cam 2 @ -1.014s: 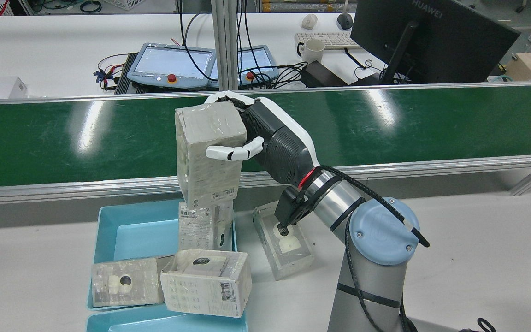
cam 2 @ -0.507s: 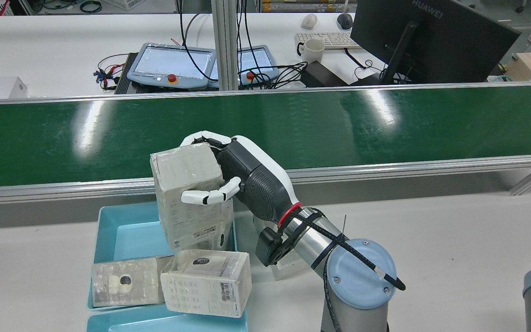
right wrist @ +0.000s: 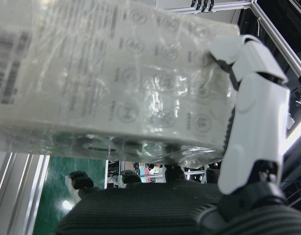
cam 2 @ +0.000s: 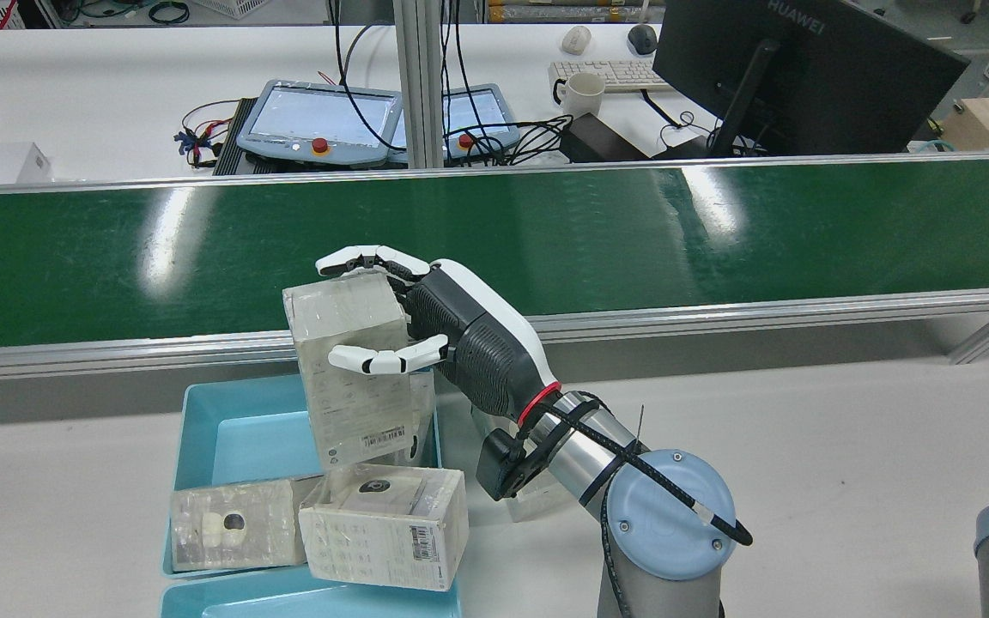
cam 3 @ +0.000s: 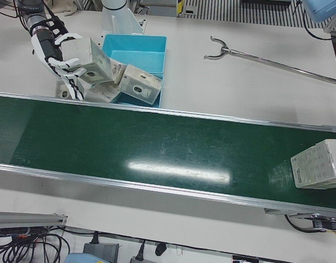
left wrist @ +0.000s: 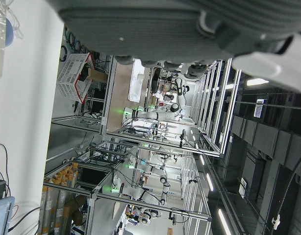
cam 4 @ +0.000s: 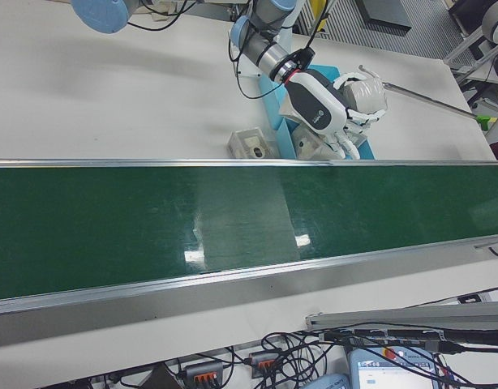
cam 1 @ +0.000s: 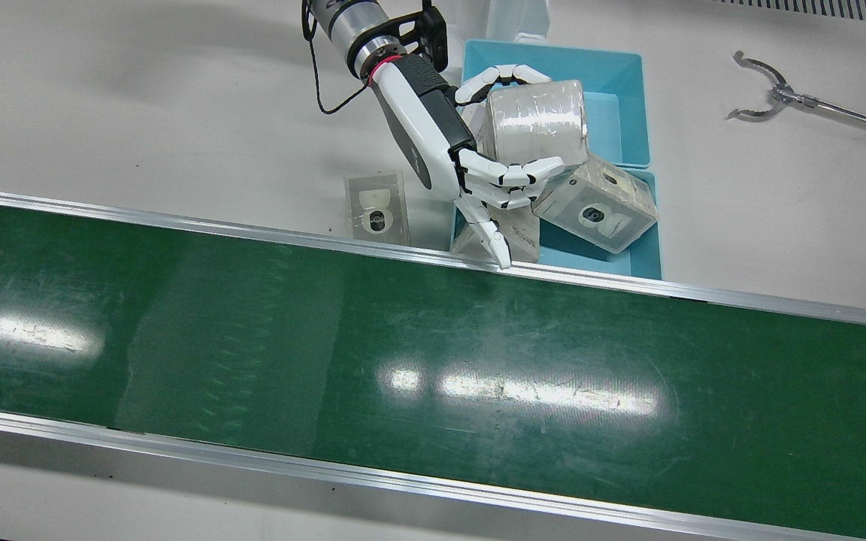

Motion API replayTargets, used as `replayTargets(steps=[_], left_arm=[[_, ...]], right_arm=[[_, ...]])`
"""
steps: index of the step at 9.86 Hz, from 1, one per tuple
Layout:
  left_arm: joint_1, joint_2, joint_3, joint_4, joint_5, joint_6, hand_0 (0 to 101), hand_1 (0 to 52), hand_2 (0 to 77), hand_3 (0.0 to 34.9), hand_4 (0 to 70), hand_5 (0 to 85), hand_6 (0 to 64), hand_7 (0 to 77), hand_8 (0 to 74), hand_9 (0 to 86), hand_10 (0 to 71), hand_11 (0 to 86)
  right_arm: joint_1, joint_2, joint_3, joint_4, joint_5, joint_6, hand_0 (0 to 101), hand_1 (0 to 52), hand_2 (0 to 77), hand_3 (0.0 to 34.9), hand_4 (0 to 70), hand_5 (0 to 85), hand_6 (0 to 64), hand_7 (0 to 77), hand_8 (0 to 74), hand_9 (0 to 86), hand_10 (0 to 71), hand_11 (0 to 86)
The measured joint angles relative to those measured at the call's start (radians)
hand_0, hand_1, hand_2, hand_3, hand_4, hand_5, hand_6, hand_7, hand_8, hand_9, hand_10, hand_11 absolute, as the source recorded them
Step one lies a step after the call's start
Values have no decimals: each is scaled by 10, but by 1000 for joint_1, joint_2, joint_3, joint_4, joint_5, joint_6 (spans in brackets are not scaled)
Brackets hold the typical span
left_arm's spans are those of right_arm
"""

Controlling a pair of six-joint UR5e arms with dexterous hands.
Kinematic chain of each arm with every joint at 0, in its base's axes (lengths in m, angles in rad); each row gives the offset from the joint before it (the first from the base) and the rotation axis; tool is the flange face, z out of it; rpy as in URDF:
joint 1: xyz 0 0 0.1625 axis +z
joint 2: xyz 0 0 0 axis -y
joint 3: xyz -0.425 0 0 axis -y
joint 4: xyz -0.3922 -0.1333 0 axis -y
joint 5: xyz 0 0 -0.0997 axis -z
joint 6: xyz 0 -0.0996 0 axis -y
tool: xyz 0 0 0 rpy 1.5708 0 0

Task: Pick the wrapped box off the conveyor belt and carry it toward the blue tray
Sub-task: 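Lift the box off the belt and carry it over the blue tray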

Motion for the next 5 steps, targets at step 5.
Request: replayTargets(steps=[5], left_arm=[[0,0,0,0,0,0,0,0,11,0,0,5,0,5,5,0,5,0]], right_arm=[[2,-4,0,0,0,1,480,196,322,303,229,251,0,196,5,22,44,60]])
